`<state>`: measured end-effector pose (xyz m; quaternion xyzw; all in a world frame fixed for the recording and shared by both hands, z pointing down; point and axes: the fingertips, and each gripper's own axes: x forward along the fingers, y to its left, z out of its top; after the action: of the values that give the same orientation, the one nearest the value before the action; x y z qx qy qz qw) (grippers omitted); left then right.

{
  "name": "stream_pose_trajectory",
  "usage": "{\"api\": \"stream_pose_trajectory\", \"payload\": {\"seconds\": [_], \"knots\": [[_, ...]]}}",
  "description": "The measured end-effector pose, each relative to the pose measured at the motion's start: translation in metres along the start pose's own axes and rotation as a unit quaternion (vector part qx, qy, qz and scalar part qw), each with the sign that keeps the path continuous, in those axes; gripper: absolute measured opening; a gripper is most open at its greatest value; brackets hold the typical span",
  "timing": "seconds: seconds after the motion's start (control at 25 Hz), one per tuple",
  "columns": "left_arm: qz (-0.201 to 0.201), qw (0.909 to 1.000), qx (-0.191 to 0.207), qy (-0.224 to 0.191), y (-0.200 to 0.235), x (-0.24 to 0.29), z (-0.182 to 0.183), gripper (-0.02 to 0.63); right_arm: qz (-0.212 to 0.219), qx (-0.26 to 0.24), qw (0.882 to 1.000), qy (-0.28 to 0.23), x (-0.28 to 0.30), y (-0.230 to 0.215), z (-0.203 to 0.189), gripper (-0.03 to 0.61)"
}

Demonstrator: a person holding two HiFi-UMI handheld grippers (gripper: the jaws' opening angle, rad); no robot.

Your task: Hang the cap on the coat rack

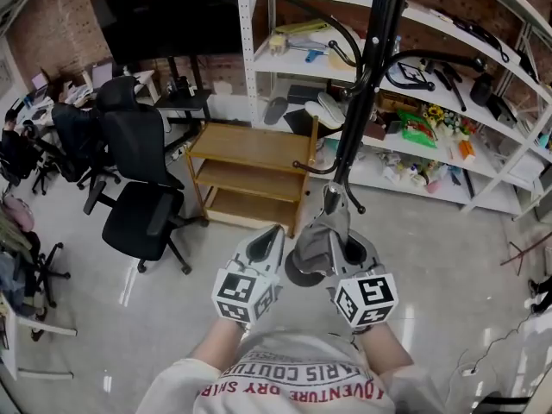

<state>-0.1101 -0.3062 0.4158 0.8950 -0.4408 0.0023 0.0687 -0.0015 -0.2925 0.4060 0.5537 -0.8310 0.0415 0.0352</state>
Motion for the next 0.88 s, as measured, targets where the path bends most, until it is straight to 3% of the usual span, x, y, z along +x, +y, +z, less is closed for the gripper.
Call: {"api": "stream_pose_trajectory", "payload": {"seconds": [0.36, 0.56, 0.88], "knots": [[-0.014, 0.9998, -0.009, -0.011, 0.019, 0.023, 0.01, 0.006, -0.027, -0.054, 0.997, -0.05, 0.012, -0.009, 0.051, 0.025], [-0.025, 0.9996, -0.012, -0.003, 0.003, 0.029, 0.006, 0.006, -0.026, -0.074, 0.993, -0.091, 0.01, -0.019, 0.096, 0.023], [0.006, 0.9998, -0.017, -0.007, 0.016, 0.031, 0.008, 0.006, -0.01, -0.128, 0.981, -0.144, 0.011, -0.02, 0.149, 0.025]]}}
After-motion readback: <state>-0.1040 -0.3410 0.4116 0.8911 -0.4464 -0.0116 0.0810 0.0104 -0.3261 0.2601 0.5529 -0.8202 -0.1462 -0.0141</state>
